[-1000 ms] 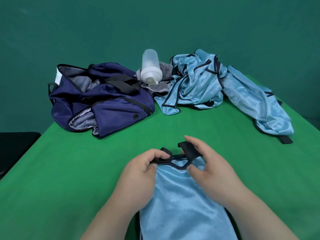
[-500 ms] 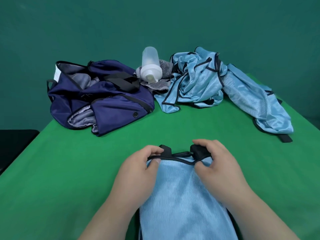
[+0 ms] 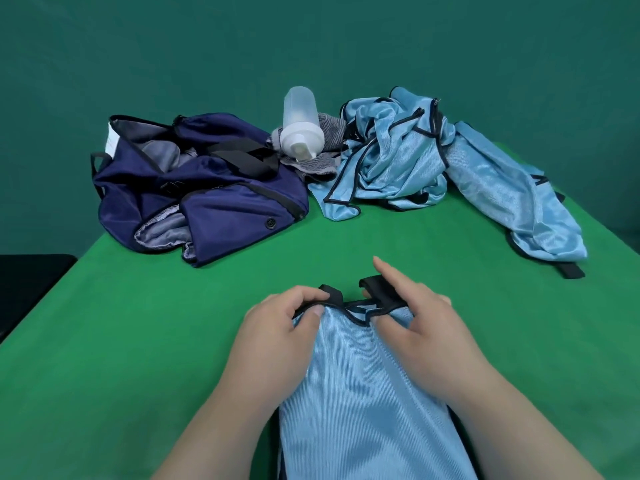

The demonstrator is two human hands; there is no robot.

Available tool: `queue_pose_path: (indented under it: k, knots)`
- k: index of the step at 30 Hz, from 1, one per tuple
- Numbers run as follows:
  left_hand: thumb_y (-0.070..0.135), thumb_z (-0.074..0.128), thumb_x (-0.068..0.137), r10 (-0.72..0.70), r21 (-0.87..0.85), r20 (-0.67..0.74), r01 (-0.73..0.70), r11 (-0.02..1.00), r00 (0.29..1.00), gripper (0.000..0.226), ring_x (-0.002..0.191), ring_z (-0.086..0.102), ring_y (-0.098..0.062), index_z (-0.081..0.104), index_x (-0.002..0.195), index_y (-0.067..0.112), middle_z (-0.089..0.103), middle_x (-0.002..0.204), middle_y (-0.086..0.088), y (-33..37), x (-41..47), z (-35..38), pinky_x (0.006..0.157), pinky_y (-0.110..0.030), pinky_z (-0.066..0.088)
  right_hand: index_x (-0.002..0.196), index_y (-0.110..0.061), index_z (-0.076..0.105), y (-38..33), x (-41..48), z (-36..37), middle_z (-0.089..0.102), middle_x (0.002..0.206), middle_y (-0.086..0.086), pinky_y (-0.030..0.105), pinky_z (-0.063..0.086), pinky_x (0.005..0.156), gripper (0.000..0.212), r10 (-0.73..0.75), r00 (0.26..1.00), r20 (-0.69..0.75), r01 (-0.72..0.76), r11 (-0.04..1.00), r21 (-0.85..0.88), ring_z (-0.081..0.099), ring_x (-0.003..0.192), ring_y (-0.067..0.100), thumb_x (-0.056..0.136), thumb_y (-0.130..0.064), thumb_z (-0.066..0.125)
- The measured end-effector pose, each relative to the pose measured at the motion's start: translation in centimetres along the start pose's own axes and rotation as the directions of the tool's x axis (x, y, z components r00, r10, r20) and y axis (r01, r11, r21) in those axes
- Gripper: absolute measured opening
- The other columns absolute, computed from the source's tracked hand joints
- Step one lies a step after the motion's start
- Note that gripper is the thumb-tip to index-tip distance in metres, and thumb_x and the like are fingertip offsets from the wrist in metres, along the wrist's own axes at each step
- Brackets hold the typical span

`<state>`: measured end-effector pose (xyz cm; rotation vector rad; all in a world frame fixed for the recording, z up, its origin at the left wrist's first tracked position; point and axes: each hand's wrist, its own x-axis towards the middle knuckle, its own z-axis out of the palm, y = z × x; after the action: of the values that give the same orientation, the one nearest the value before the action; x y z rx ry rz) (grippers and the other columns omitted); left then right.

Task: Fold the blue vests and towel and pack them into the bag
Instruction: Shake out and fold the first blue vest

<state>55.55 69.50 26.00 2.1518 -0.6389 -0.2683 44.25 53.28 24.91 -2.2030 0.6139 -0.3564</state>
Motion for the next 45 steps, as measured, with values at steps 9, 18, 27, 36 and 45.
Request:
queue_pose_path:
  k: [9, 18, 27, 36, 45]
  knots:
    - [0.033, 0.059, 0.096, -0.046, -0.008, -0.04, 0.046, 0.999, 0.998, 0.016, 0.053, 0.054, -0.006, 0.063, 0.089, 0.046, 0.065, 0.079, 0.028, -0.1, 0.1, -0.1, 0.045, -0.017, 0.038, 0.121, -0.053, 0.059, 0.9, 0.4, 0.1, 0.064, 0.112, -0.031, 0.027, 0.049, 0.089, 0.045, 0.047, 0.992, -0.116, -0.041, 0.998, 0.052, 0.059, 0.105, 0.008, 0.087, -0.026, 0.068]
    - [0.035, 0.064, 0.094, -0.018, -0.062, -0.035, 0.015, 0.998, 0.999, 0.014, 0.053, 0.053, 0.005, 0.064, 0.084, 0.045, 0.062, 0.075, 0.035, -0.1, 0.0, -0.2, 0.048, -0.009, 0.036, 0.113, -0.048, 0.066, 0.6, 0.0, -0.6, 0.07, 0.097, -0.027, 0.014, 0.044, 0.064, 0.034, 0.098, 0.992, -0.084, -0.079, 0.977, 0.198, 0.063, 0.068, -0.002, 0.084, -0.031, 0.074]
    - [0.035, 0.064, 0.094, 0.006, -0.032, -0.076, -0.008, 0.999, 0.997, 0.013, 0.084, 0.053, 0.019, 0.063, 0.084, 0.044, 0.061, 0.085, 0.04, -0.9, 0.6, 0.0, 0.06, -0.005, 0.038, 0.116, -0.044, 0.067, 0.9, 0.6, -0.7, 0.063, 0.104, -0.034, 0.004, 0.038, 0.077, 0.029, 0.115, 0.981, -0.154, -0.101, 0.99, 0.098, 0.054, 0.095, -0.02, 0.088, -0.041, 0.07]
    - [0.028, 0.07, 0.09, 0.056, -0.066, -0.13, -0.065, 0.996, 0.99, 0.03, 0.097, 0.05, 0.015, 0.058, 0.115, 0.042, 0.057, 0.107, 0.02, -1.5, 0.7, -0.3, 0.074, -0.002, 0.036, 0.123, -0.039, 0.064, 1.2, 0.4, -0.6, 0.054, 0.104, -0.021, -0.001, 0.035, 0.076, 0.048, -0.004, 0.975, -0.224, 0.017, 0.998, 0.058, 0.05, 0.099, -0.015, 0.078, -0.033, 0.082]
    - [0.03, 0.066, 0.092, 0.272, 0.033, 0.055, -0.274, 0.961, 0.961, 0.021, 0.116, 0.045, 0.01, 0.06, 0.101, 0.048, 0.048, 0.118, 0.035, -0.5, -4.8, -2.5, 0.091, -0.007, 0.032, 0.127, -0.046, 0.057, 2.4, -5.8, -3.3, 0.045, 0.116, -0.033, 0.008, 0.036, 0.08, 0.044, -0.026, 0.996, -0.087, 0.021, 0.998, -0.063, 0.046, 0.102, -0.019, 0.086, -0.044, 0.071]
